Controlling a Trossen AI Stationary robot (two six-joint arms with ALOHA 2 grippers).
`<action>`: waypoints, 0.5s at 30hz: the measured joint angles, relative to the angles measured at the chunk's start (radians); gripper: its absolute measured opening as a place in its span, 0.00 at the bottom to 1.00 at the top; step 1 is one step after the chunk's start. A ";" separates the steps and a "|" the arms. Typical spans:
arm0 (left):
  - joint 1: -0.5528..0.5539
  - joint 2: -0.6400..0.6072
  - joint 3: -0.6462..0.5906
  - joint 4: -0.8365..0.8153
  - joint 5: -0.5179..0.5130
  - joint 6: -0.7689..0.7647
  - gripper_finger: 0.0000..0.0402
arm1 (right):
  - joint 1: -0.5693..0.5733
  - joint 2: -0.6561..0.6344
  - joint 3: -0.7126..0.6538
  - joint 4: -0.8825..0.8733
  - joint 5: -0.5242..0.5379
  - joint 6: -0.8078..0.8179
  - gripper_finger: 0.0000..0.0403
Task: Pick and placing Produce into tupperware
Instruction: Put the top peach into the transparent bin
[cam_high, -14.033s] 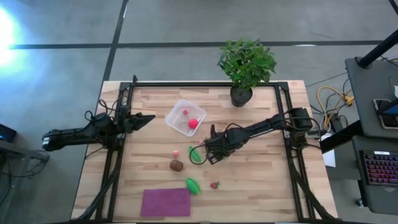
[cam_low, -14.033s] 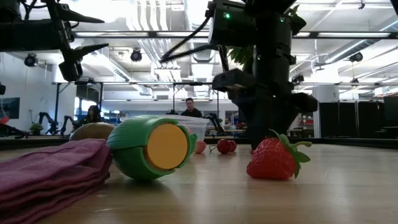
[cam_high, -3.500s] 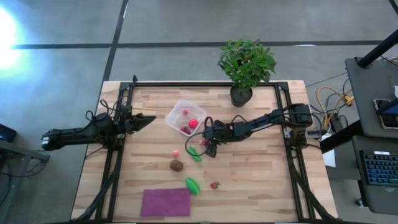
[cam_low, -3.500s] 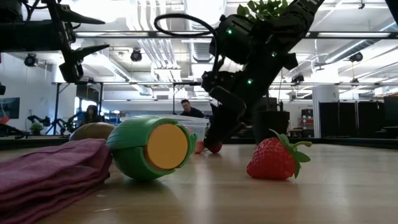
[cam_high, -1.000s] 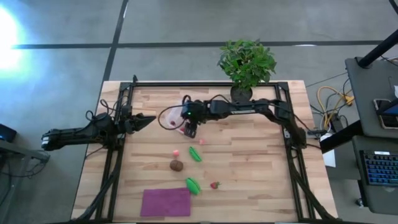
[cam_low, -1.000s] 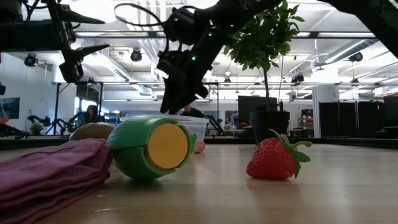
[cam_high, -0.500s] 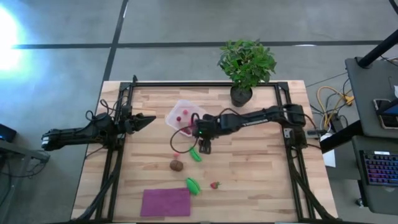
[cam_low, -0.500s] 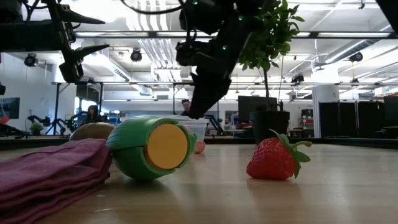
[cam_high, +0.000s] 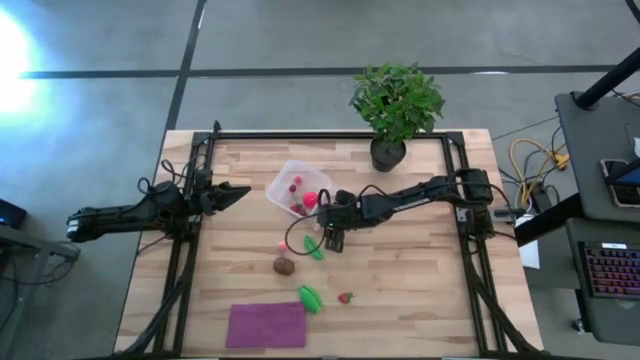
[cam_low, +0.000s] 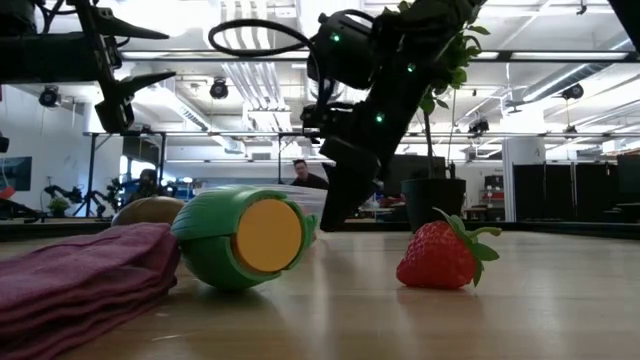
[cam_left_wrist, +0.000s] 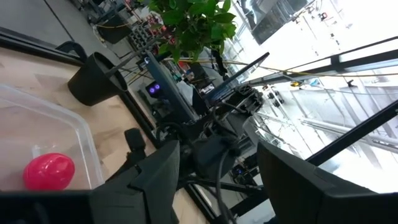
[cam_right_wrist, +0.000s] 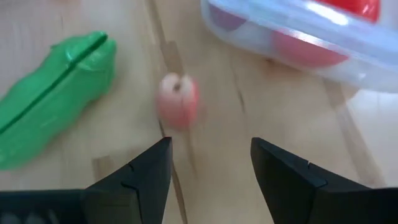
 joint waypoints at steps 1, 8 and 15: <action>0.000 0.000 0.000 0.000 0.000 0.000 0.50 | 0.001 0.000 -0.005 0.002 -0.001 0.004 0.52; 0.000 0.000 0.000 0.000 0.000 0.000 0.50 | 0.003 -0.001 0.000 0.038 -0.001 0.001 0.52; 0.000 0.000 0.000 0.000 0.000 0.000 0.50 | 0.005 0.000 0.006 0.104 -0.026 0.002 0.52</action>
